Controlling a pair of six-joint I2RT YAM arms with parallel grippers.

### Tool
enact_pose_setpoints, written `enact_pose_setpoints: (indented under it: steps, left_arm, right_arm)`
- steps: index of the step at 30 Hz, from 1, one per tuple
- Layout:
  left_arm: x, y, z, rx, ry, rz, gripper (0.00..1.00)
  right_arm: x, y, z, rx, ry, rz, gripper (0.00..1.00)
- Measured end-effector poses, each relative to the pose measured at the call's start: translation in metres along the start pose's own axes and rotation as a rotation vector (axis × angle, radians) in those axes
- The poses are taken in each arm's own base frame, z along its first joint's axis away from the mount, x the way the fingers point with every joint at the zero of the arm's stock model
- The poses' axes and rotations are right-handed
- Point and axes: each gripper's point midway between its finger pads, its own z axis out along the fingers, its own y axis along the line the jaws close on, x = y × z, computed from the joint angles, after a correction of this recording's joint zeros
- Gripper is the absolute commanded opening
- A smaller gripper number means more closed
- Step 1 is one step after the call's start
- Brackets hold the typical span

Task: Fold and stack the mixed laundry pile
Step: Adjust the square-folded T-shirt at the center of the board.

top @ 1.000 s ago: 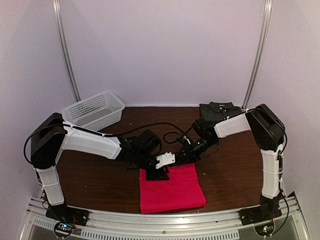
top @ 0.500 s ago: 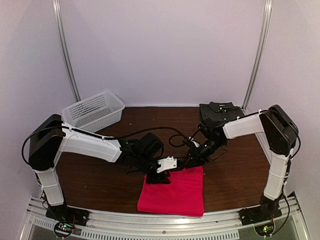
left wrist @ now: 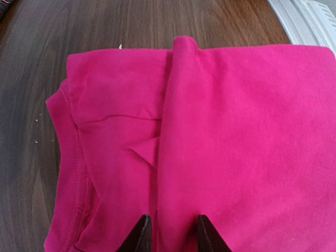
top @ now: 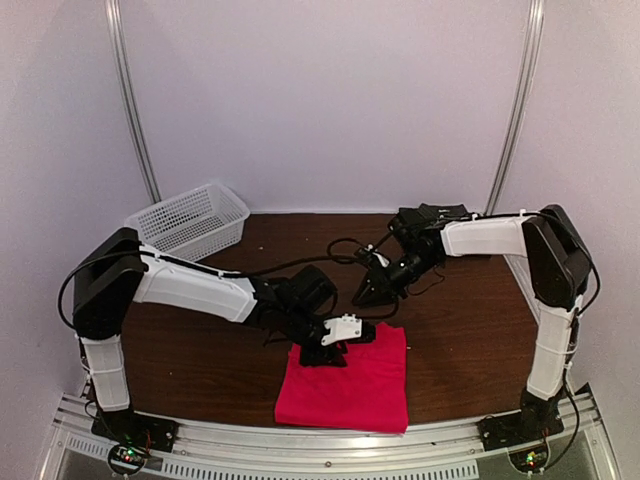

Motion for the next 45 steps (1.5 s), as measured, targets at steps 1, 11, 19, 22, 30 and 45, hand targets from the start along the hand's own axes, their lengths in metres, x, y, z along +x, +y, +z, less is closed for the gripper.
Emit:
enact_pose_setpoints:
  steps: [1,11,19,22,30,45]
  left_arm:
    - [0.002,0.0,0.003,0.006,0.006,-0.001,0.3]
    - [0.008,-0.001,0.013,0.031,0.037,-0.009,0.12]
    - [0.003,0.005,0.008,0.009,0.053,-0.008,0.0]
    - [-0.002,0.01,0.004,-0.015,0.053,-0.002,0.0]
    - [-0.024,0.036,-0.009,-0.119,0.037,0.024,0.0]
    - [-0.022,0.069,-0.021,-0.207,0.041,0.019,0.0]
  right_arm:
    - [0.007,0.006,0.005,-0.019,0.023,-0.001,0.24]
    - [0.043,0.01,0.046,-0.099,0.159,0.052,0.17]
    - [0.057,-0.024,0.069,-0.08,0.224,0.103,0.15]
    - [0.057,-0.024,0.07,-0.085,0.223,0.092,0.15]
    - [0.057,-0.023,0.07,-0.097,0.223,0.075,0.15]
    - [0.038,-0.02,0.06,-0.071,0.194,0.051,0.25]
